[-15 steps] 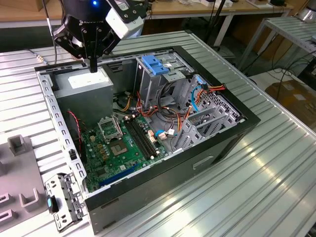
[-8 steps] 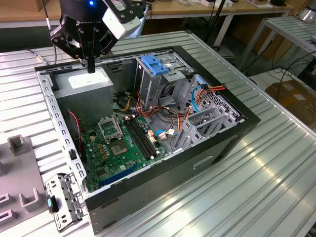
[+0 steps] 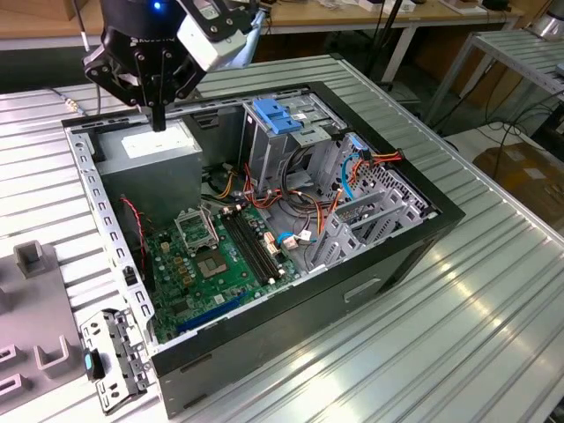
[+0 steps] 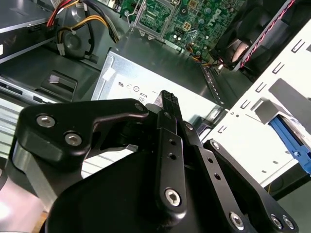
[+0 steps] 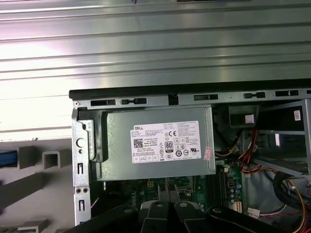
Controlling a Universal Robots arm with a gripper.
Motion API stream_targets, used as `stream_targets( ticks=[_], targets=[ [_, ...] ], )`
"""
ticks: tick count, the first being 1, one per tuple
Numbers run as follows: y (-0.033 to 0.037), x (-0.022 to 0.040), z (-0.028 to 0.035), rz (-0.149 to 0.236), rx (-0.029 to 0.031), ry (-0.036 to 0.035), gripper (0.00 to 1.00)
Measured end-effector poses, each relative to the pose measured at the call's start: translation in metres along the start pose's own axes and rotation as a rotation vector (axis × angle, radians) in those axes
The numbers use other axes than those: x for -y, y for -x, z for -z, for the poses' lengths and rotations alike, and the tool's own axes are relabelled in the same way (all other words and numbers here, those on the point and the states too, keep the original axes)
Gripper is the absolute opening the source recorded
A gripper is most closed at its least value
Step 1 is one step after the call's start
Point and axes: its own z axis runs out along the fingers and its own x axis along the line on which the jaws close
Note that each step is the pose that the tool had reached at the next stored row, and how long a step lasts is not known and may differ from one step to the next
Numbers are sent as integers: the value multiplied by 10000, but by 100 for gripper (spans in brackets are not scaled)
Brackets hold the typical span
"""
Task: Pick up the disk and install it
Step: 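Reach for the disk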
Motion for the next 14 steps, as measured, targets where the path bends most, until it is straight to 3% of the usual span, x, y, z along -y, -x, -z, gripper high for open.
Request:
stream_targets(
  ticks=[14],
  targets=[
    [-138,10,0,0,-3,0,11]
  ],
)
